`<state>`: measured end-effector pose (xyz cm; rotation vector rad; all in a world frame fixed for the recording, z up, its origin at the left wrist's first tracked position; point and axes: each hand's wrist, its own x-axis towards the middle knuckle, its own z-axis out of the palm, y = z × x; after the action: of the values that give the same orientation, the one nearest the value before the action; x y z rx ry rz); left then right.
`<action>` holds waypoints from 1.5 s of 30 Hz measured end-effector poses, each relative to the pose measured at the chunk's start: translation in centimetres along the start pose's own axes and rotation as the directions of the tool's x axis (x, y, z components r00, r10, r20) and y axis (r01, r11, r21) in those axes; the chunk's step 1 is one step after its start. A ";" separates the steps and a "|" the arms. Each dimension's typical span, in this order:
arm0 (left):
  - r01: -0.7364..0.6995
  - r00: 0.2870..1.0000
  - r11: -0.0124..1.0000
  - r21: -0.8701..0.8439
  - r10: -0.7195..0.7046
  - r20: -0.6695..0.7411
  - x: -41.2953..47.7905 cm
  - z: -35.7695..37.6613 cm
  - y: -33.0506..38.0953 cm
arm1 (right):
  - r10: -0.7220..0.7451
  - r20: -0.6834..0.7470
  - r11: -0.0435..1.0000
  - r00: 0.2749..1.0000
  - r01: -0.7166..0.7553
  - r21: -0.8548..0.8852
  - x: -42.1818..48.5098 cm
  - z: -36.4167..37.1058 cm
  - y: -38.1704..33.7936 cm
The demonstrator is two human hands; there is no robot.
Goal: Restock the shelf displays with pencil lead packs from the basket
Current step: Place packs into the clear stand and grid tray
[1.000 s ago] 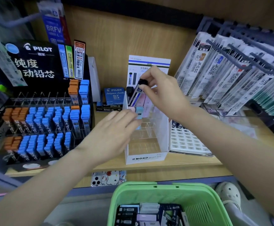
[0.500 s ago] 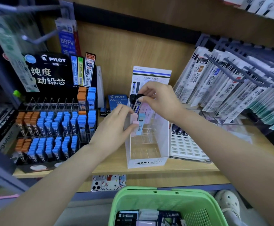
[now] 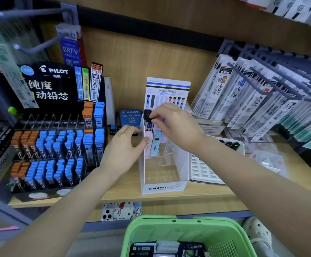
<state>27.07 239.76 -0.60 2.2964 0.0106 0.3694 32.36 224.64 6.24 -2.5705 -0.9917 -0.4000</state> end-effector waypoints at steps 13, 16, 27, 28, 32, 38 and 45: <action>-0.310 0.949 0.804 0.507 0.298 0.106 -7.4 0.1 1.3 | 0.091 -0.172 0.966 0.981 -0.129 -0.225 -13.6 -1.0 1.5; -0.380 0.925 0.782 0.494 0.319 0.207 -10.9 2.5 1.6 | 0.159 -0.059 0.965 0.986 -0.167 -0.204 -19.4 0.6 2.3; -0.434 0.618 0.830 0.350 -0.009 0.786 -21.2 14.1 -2.3 | 0.447 0.629 0.843 0.636 -0.534 -0.060 -38.3 10.9 5.1; -0.415 0.573 0.841 0.346 -0.054 0.818 -21.6 15.3 -3.2 | 0.456 0.668 0.810 0.588 -0.585 -0.039 -39.5 11.9 5.2; -0.349 0.393 0.873 0.340 -0.193 0.899 -23.5 18.8 -7.0 | 0.453 0.774 0.696 0.442 -0.718 0.002 -42.9 15.8 5.4; -0.221 0.184 0.923 0.313 -0.276 0.943 -26.0 21.5 -11.3 | 0.438 0.838 0.610 0.326 -0.792 -0.010 -46.0 19.6 5.7; -0.429 0.273 0.846 0.316 -0.212 0.939 -26.9 21.8 -12.6 | 0.372 0.880 0.660 0.295 -0.751 -0.027 -45.9 22.2 6.2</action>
<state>8.51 229.44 -30.72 2.6682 -0.7956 -1.2364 6.75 202.81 -32.63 -2.4113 -0.1621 1.2615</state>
